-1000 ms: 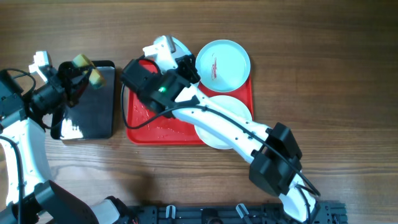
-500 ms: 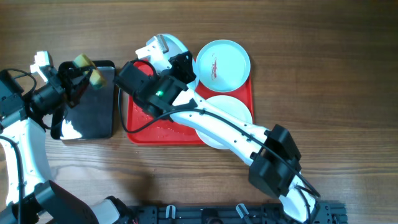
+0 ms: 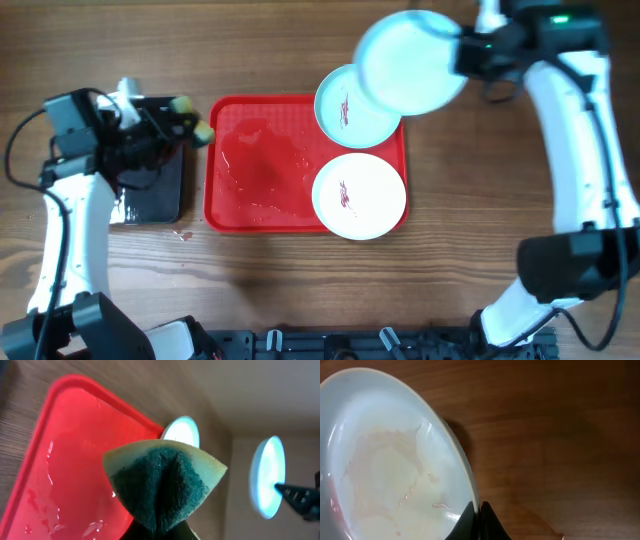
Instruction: Clean dirty plates on tray and stack at the side
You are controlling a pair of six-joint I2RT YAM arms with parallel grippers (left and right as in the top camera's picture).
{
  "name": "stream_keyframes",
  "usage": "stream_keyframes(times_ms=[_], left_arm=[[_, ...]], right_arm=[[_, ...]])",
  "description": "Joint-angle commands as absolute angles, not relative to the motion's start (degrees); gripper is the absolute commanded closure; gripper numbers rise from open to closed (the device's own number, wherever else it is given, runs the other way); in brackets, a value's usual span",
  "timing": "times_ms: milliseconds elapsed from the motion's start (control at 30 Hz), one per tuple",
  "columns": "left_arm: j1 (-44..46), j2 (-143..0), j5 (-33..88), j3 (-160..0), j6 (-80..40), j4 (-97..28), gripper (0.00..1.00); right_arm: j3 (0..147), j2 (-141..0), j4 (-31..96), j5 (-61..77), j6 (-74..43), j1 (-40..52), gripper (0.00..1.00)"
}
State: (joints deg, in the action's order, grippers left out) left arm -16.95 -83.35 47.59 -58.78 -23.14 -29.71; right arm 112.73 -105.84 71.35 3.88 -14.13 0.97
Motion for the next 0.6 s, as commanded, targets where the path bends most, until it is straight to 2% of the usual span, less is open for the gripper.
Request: stream_keyframes(times_ms=[0,167,267,467,567], left_arm=[[-12.53,-81.62,40.47,-59.44,-15.09,-32.18,0.96],[-8.21,-79.92,26.41,-59.92,-13.87,-36.58,0.96],[-6.07,-79.92,13.78,-63.29,-13.85,-44.01,0.96],[-5.85,-79.92,12.56,-67.09,-13.85,-47.59,0.96],[-5.85,-79.92,12.56,-68.36,-13.82,-49.45,0.96]], right_arm=[[105.97,-106.30,70.76,12.64,-14.31,-9.85,0.96],[93.03,-106.30,65.58,10.90,-13.58,-18.26,0.96],[83.55,-106.30,58.92,8.21,-14.11,-21.52,0.96],[71.26,-106.30,46.94,7.03,-13.85,-25.06,0.95],[69.73,-106.39,45.08,7.07,-13.50,-25.04,0.67]])
